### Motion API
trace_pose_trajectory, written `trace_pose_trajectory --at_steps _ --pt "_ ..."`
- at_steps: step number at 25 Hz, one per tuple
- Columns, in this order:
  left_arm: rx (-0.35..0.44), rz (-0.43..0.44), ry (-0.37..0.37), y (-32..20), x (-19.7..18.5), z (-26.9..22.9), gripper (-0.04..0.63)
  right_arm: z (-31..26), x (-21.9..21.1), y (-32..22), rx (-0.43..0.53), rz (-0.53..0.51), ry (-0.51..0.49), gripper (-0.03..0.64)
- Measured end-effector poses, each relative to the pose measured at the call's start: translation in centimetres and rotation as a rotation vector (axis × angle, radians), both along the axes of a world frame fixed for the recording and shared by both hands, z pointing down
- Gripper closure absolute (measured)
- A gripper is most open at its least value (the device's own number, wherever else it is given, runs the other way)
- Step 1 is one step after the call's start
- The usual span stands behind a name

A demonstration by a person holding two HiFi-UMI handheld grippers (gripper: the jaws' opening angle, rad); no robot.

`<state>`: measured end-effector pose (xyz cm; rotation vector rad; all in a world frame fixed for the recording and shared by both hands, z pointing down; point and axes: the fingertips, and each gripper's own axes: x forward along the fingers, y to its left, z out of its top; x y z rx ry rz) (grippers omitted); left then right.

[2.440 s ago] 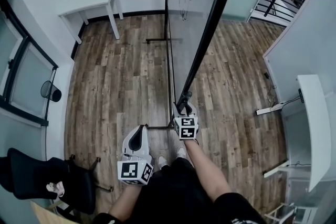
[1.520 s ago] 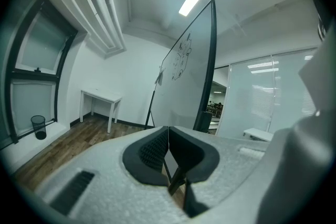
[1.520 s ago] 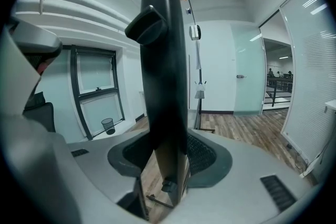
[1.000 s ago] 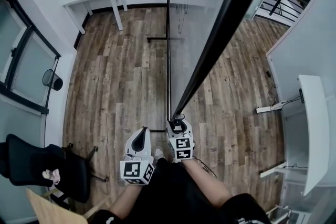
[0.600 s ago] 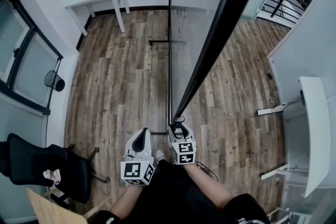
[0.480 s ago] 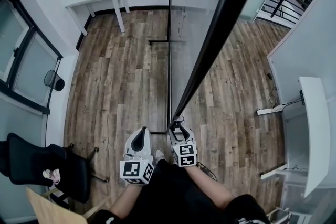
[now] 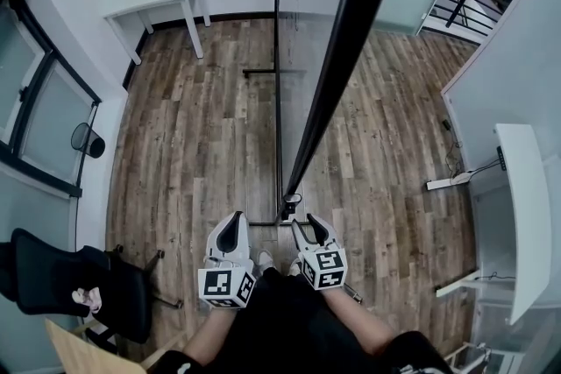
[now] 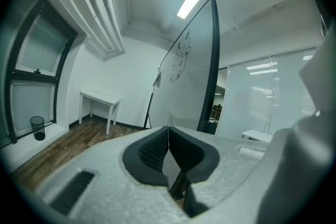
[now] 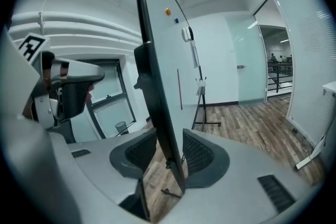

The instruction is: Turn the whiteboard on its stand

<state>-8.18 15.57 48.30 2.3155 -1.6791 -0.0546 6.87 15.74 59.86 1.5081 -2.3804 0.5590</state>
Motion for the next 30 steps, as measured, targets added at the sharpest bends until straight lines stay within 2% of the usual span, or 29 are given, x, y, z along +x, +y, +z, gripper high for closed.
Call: trace_pose_trajectory --at_steps 7,13,30 --pt "0.006 0.028 0.006 0.2 0.8 -0.6 0.577 -5.8 2.3 -0.4 0.092 0.063 -0.066 0.524" --pt "0.047 0.043 -0.031 0.7 1.3 -1.9 0.577 -8.3 2.6 0.6 0.136 0.068 -0.086 0.566" --pt "0.039 0.043 -0.018 0.5 2.4 -1.6 0.577 -9.2 3.1 0.8 0.158 0.075 -0.076 0.601"
